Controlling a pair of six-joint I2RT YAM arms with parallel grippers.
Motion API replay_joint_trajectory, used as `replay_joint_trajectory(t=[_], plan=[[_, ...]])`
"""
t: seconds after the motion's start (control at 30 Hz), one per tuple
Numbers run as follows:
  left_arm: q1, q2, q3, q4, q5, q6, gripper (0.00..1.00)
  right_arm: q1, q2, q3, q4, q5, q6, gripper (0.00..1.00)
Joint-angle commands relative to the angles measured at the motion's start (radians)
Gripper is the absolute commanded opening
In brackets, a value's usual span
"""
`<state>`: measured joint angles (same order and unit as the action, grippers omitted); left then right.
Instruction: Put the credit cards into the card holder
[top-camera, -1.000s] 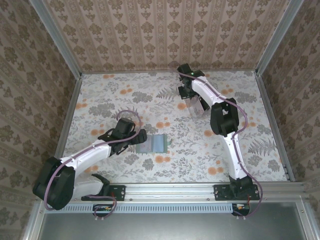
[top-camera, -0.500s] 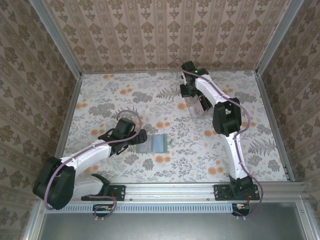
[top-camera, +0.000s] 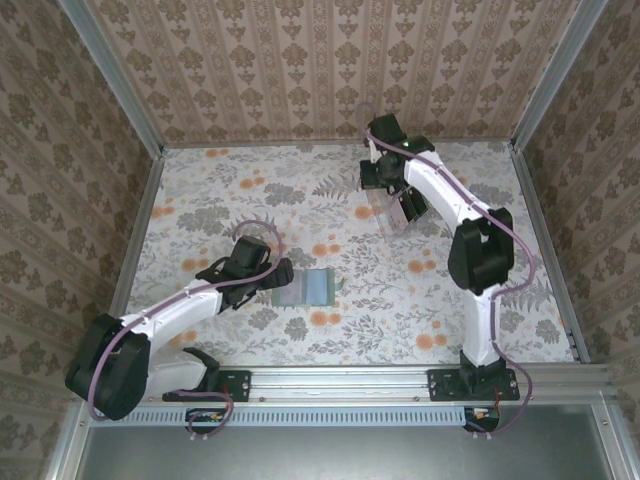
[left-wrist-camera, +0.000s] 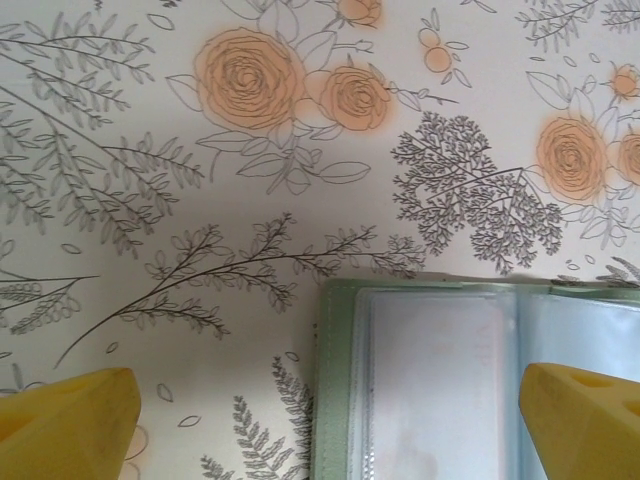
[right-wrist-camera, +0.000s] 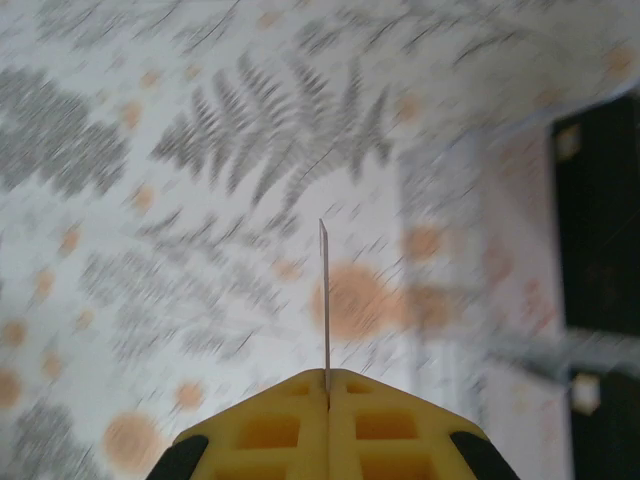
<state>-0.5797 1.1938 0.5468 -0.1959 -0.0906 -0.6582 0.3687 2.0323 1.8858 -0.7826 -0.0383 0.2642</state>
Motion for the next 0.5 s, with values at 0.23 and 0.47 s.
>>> replay_joint_trajectory(t=[0.23,0.47], plan=[[0.012,-0.114,-0.011,-0.119,-0.132,-0.029,1.0,0.32,-0.289,-0.561,0.483,-0.092,0.427,0.0],[0.012,-0.159,-0.029,-0.145,-0.13,-0.025,1.0,0.445,-0.325,-0.731,0.632,-0.019,0.57,0.0]])
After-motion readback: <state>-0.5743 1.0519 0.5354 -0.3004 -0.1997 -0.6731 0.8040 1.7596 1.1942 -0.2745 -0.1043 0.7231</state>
